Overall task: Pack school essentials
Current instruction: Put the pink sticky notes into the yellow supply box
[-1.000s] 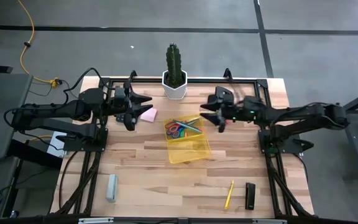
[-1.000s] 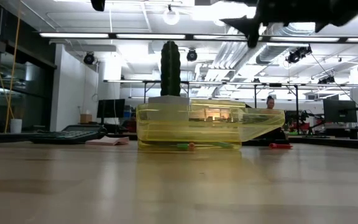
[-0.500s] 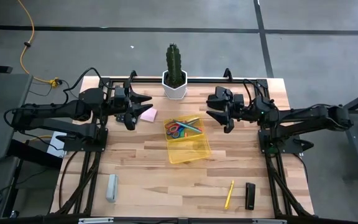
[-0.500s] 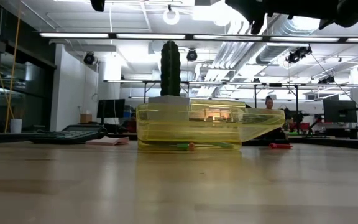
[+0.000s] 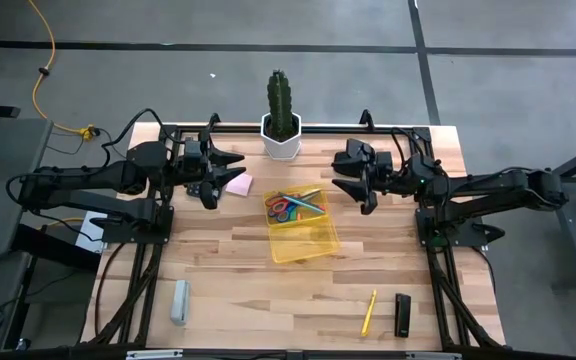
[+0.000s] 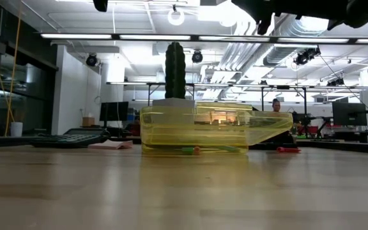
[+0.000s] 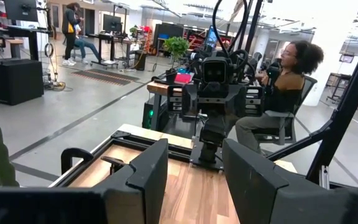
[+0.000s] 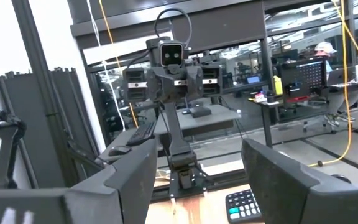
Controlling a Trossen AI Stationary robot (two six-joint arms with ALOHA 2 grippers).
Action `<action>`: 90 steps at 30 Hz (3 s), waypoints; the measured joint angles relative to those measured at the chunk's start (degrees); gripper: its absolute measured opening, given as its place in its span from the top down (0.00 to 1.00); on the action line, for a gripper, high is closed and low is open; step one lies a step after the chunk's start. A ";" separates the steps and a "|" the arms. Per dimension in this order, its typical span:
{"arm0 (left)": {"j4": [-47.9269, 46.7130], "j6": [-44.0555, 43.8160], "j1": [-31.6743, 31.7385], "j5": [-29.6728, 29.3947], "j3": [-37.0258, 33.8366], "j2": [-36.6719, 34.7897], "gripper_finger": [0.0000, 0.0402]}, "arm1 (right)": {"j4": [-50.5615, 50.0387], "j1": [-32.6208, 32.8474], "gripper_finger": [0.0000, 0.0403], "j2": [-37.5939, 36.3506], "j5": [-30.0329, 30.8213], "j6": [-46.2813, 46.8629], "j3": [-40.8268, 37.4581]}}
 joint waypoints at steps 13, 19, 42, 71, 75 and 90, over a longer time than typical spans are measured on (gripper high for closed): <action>-5.68 -4.39 -0.03 -8.04 0.02 0.91 0.65 | -0.35 0.00 0.44 0.00 -0.91 -0.01 0.02; -24.97 -15.09 3.47 -16.03 5.95 8.59 0.65 | -1.59 0.00 0.44 0.00 0.38 -0.01 0.04; -50.82 -28.39 15.50 -1.54 19.91 54.60 0.65 | -5.33 0.01 0.44 0.00 0.73 0.49 0.07; -48.90 -27.44 13.87 -7.07 20.02 60.81 0.81 | -6.36 0.00 0.44 0.00 0.73 0.47 0.07; -48.30 -25.65 13.61 -6.92 20.02 60.78 0.97 | -6.35 0.00 0.44 0.00 0.72 0.47 0.07; -48.19 -22.97 13.57 -5.75 19.76 49.84 1.00 | -6.36 -0.01 0.44 0.02 0.71 0.47 0.07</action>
